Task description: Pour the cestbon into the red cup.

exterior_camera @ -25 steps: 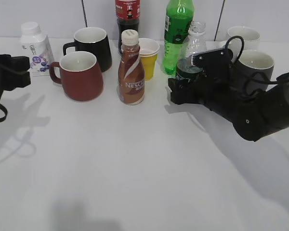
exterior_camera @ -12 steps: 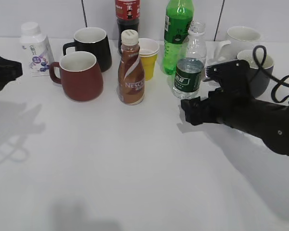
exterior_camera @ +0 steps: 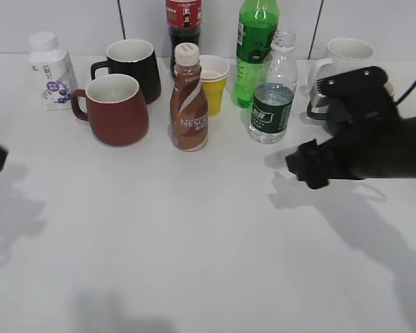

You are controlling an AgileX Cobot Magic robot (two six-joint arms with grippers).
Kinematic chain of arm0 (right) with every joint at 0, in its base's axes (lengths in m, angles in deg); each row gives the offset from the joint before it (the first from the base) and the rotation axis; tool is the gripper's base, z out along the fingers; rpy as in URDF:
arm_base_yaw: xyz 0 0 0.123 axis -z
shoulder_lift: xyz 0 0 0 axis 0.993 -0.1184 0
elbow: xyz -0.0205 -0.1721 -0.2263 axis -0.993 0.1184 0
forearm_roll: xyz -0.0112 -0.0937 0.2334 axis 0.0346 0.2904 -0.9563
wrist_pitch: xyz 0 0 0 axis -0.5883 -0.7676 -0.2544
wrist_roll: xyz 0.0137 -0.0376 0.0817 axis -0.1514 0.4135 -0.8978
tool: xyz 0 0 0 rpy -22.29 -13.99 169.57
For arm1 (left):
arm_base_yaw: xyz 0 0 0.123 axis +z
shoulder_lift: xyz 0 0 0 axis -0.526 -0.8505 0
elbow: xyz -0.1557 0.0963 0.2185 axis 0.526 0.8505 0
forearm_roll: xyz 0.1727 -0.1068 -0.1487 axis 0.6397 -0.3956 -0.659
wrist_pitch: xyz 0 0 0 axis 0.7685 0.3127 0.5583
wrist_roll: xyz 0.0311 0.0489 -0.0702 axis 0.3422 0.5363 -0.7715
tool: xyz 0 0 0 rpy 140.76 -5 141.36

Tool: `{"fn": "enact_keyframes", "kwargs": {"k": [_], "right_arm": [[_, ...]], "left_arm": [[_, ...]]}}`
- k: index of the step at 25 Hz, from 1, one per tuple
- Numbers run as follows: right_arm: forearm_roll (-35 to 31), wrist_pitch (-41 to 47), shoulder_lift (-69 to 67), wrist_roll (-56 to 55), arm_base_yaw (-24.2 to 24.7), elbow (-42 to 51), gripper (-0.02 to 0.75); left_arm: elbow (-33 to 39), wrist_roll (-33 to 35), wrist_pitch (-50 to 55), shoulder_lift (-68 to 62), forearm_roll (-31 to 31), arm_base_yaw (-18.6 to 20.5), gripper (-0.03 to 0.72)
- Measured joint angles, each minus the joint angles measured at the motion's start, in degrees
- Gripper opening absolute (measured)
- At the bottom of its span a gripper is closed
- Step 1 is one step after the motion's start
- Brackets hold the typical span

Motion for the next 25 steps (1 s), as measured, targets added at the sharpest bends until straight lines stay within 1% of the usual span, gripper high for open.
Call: {"fn": "enact_keyframes", "kwargs": {"k": [5, 7, 10, 15, 22, 25], "right_arm": [[0.8, 20.0, 11.4, 0.0, 0.0, 0.0, 0.593], [0.8, 27.8, 16.3, 0.0, 0.0, 0.0, 0.593], [0.9, 36.9, 23.3, 0.0, 0.0, 0.1, 0.592], [0.0, 46.5, 34.5, 0.0, 0.0, 0.1, 0.589], [0.0, 60.0, 49.7, 0.0, 0.0, 0.1, 0.589], [-1.0, 64.4, 55.3, 0.0, 0.0, 0.1, 0.589]], "left_arm": [[0.0, 0.0, 13.3, 6.9, 1.6, 0.0, 0.304], [0.0, 0.0, 16.3, 10.5, 1.7, 0.0, 0.304], [0.0, 0.0, 19.9, 17.3, 1.9, 0.0, 0.304], [1.0, 0.0, 23.9, 27.0, 2.3, 0.0, 0.304], [10.5, 0.0, 23.8, 40.6, 3.2, 0.0, 0.304], [11.6, 0.0, 21.3, 43.5, 3.9, 0.0, 0.304]]}}
